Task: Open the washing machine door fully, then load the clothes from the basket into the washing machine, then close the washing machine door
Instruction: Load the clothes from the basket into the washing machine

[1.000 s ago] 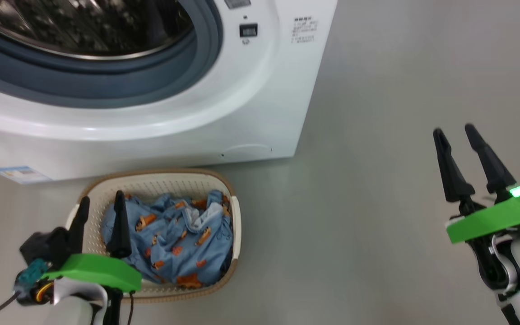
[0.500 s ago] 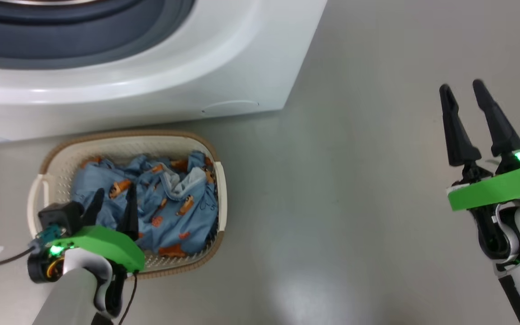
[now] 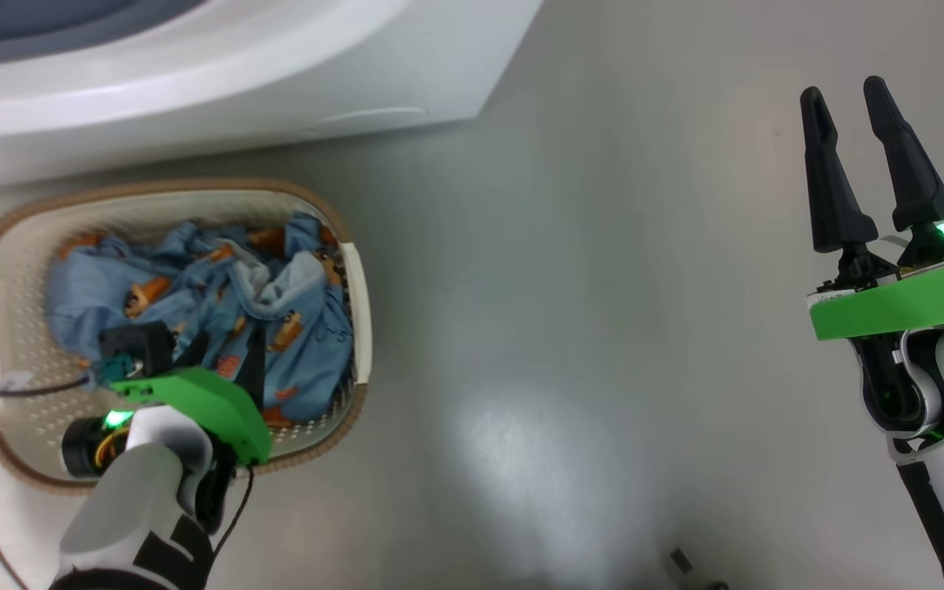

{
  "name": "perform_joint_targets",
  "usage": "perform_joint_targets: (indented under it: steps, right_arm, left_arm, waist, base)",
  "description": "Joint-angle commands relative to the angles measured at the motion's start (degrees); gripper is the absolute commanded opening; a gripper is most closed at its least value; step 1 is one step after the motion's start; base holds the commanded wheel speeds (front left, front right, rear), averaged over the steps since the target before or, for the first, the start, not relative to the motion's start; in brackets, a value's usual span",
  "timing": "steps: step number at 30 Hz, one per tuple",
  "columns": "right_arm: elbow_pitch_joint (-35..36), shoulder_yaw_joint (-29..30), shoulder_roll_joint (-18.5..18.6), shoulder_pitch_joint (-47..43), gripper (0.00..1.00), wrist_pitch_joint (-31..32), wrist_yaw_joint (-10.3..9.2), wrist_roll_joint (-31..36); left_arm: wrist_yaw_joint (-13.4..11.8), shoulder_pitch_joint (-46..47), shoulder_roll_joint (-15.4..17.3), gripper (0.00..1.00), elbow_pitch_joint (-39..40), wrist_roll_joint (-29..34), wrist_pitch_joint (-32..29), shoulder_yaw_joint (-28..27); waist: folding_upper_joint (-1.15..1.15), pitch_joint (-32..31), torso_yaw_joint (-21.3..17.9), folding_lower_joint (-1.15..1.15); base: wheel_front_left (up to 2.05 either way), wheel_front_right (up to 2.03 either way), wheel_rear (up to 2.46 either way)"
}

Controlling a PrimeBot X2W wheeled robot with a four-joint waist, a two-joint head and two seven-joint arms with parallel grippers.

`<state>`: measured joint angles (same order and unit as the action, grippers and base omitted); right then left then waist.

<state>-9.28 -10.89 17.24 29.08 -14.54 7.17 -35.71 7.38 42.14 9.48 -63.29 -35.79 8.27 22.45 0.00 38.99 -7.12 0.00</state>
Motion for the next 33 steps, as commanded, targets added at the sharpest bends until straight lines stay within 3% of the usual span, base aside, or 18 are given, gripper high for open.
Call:
perform_joint_targets:
  steps: [1, 8, 20, 26, 31, 32, 33]
  right_arm:
    - [1.46, -0.53, 0.24, -0.79, 1.00, -0.46, 0.32, 0.56]
    - [2.38, -0.28, -0.53, 0.03, 1.00, -0.46, 0.32, 0.75]
    - [3.54, 0.47, -1.64, 0.34, 1.00, -0.46, 0.32, 0.96]
    - [4.28, 0.77, -1.86, 0.54, 1.00, -0.46, 0.32, 1.07]
    - [4.34, 0.85, -2.09, 0.55, 1.00, -0.46, 0.32, 1.18]
    - [4.26, 0.88, -2.11, 0.56, 1.00, -0.46, 0.32, 1.21]
    - [4.21, 0.90, -2.13, 0.59, 1.00, -0.46, 0.32, 1.24]
  left_arm:
    - [0.08, 0.28, 1.30, 1.00, 0.27, -0.57, 0.00, -0.33]
    - [0.10, 3.13, 3.15, 1.00, -2.19, -2.89, -2.95, 4.14]
    - [-0.06, 9.41, 5.56, 1.00, -8.51, -3.13, -6.27, 6.58]
    - [-1.73, 10.68, 6.15, 1.00, -10.00, -2.24, -12.38, 8.15]
    - [-2.30, 11.36, 6.20, 1.00, -10.29, -2.36, -13.00, 8.37]
    - [-2.34, 11.44, 6.13, 0.84, -10.32, -2.39, -12.99, 8.41]
    - [-2.37, 11.48, 6.04, 0.35, -10.35, -2.44, -12.90, 8.43]
  waist:
    - [0.00, 2.91, -2.03, 0.00]
    - [0.00, 6.77, -4.02, 0.00]
    - [0.00, 11.53, -6.92, 0.00]
    - [0.00, 13.28, -7.74, 0.00]
    - [0.00, 13.60, -7.92, 0.00]
    - [0.00, 13.54, -7.90, 0.00]
    - [0.00, 13.45, -7.87, 0.00]
  base:
    - [0.00, 0.00, 0.00]
    - [0.00, 0.00, 0.00]
    - [0.00, 0.00, 0.00]
    - [0.00, 0.00, 0.00]
    - [0.00, 0.00, 0.00]
    - [0.00, 0.00, 0.00]
    - [0.00, 0.00, 0.00]
